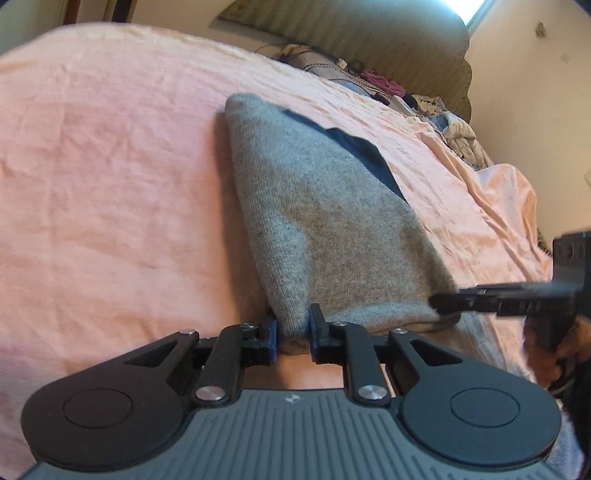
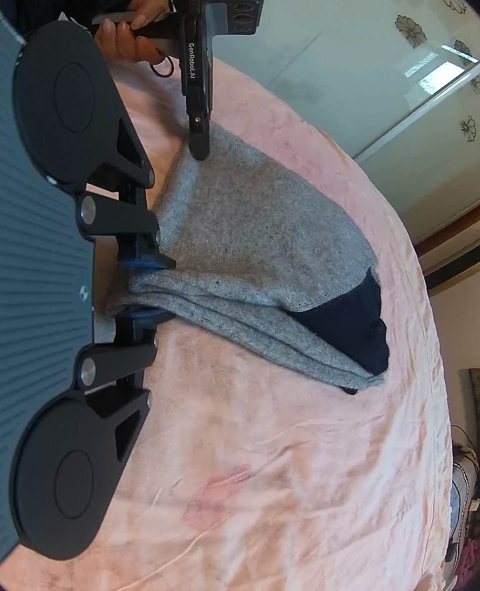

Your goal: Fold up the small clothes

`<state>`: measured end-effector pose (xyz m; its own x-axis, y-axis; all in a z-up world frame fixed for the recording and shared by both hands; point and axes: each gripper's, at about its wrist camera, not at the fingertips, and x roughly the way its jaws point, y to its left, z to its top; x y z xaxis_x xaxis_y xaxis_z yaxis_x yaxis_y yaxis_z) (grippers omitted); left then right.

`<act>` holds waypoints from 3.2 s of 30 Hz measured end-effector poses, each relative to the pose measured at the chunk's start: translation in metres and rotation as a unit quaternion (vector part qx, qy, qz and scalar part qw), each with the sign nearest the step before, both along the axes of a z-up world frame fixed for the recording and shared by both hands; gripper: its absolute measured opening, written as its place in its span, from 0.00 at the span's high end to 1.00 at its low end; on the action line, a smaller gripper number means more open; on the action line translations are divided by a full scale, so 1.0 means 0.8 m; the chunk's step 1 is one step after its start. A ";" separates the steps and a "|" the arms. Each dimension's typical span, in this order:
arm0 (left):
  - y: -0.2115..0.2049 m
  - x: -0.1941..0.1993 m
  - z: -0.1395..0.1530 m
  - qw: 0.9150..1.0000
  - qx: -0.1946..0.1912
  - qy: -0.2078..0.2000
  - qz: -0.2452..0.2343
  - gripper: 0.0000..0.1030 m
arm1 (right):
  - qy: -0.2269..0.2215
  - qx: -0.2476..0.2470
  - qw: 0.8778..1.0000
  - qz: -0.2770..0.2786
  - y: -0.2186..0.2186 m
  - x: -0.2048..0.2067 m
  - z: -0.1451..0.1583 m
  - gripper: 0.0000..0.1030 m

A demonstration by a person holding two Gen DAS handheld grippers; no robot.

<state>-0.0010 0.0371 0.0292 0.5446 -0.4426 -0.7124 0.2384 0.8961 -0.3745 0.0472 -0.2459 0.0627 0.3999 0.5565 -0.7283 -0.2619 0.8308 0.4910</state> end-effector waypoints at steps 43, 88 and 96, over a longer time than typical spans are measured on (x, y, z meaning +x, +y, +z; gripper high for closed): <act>-0.087 -0.012 -0.026 0.987 0.069 -0.131 -0.056 0.02 | -0.115 -0.133 0.980 0.088 0.218 0.193 -0.005 0.31; 0.055 0.100 0.022 0.986 -0.159 0.012 0.044 0.06 | -0.002 0.179 0.978 -0.109 -0.077 0.105 0.001 0.21; -0.009 0.215 -0.014 0.997 -0.055 0.039 0.032 0.61 | 0.021 0.110 0.990 -0.083 0.004 0.199 -0.037 0.38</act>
